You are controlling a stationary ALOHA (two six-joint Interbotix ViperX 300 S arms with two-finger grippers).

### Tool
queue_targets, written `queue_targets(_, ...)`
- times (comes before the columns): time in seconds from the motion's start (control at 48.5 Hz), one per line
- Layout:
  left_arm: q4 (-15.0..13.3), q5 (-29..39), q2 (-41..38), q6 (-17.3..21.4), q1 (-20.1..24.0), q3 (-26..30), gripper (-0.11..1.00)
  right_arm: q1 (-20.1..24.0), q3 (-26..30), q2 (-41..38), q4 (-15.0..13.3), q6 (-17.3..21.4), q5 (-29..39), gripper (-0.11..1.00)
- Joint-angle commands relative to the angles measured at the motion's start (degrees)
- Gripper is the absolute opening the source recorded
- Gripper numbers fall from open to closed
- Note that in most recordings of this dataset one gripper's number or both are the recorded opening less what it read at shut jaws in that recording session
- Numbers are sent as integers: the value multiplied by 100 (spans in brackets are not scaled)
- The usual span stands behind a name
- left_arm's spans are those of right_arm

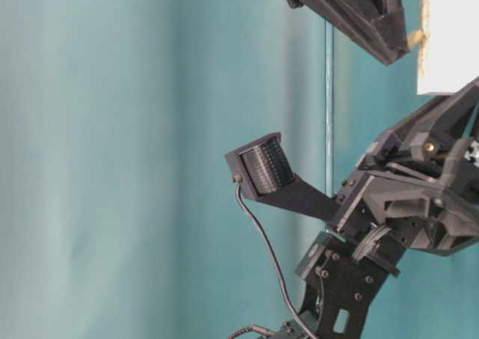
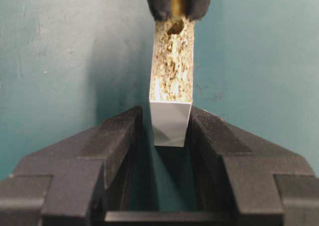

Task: Move the wooden board into place and insert the rod into its hole.
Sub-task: 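Lower the dowel into the board's end hole with the right gripper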

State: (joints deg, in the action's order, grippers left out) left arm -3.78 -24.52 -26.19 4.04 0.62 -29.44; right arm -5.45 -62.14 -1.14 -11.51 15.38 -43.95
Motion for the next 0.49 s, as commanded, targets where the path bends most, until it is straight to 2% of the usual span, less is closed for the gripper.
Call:
queue_targets(0.0, -9, 53, 79, -18, -44, 35, 33, -18, 105, 9, 18, -9, -79, 10)
queue_targets(0.474, -9, 53, 70, -18, -44, 35, 30, -18, 79, -105, 18, -9, -79, 10)
